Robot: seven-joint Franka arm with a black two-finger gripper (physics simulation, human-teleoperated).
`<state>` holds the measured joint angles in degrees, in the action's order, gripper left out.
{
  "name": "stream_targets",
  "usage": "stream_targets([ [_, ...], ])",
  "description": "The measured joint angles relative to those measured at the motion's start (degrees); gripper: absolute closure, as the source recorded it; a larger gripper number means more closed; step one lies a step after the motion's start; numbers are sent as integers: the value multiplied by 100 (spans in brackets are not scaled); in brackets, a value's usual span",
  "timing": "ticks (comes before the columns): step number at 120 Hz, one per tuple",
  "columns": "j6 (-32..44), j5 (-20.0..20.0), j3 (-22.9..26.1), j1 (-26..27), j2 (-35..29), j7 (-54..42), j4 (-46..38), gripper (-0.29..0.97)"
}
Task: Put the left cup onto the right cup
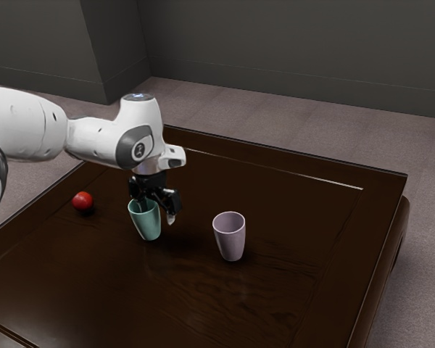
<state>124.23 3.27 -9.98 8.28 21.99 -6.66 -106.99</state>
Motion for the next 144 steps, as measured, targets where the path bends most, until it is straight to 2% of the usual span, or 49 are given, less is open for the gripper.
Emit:
stream_targets([
  [10,95,-4,-1,-15,165,12,-7,2],
  [31,263,-59,-1,-19,185,16,-6,48],
  [41,284,-67,-1,-19,146,15,-1,60],
  [52,289,-73,-1,-19,84,19,-1,68],
  [82,-21,-45,-3,-23,-93,136,5,76],
  [98,-467,-76,5,-19,-511,337,0,77],
  [111,-965,-110,106,32,-1196,476,0,77],
  [119,-1244,-156,292,159,-1546,547,26,78],
  [127,-1509,-204,483,357,-1636,609,318,78],
  [144,-1956,-295,672,919,-1282,717,1167,78],
])
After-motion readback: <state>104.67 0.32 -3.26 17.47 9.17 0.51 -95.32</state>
